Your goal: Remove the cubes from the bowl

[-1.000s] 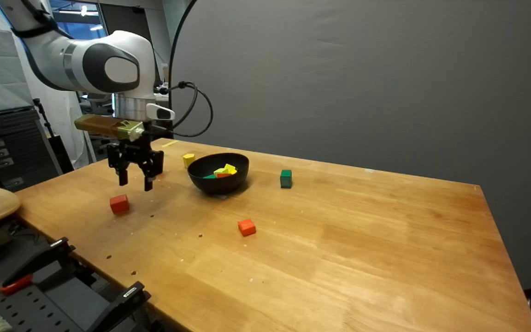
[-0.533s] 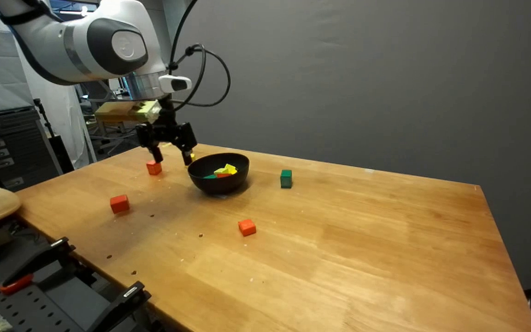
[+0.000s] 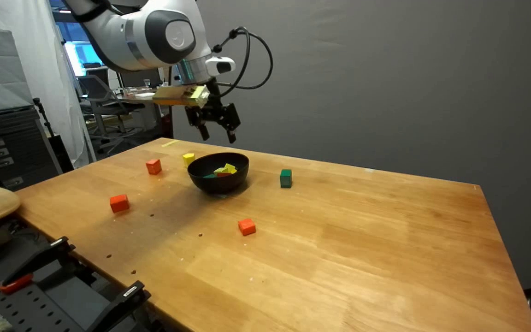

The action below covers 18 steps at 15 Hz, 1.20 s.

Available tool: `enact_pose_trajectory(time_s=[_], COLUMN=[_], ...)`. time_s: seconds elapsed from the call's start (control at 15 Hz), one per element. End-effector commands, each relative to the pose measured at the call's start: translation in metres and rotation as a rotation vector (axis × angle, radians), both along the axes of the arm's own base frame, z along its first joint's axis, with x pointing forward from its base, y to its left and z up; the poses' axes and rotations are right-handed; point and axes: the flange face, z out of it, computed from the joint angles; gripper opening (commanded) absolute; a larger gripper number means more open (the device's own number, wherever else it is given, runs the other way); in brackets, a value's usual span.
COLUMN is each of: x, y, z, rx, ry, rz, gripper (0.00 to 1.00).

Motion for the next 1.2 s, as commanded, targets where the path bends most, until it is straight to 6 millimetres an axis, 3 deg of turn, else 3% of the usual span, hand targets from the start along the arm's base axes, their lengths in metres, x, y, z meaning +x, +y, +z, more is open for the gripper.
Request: enact_pose_trajectory(time_s=[0.0,0.4,0.87,1.13], x=[0.045,0.063,0.064,0.059], y=[-0.001,-0.02,-0.045,-0.044], z=[-0.018,-0.05,-0.068,-0.068], rx=[0.036,0.031,0.026,0.015], ry=[0.041,0.14,0.206,0.246], rz=[-0.013,-0.001,0.035,0.085], gripper=[1.0,1.0,1.0,0.87])
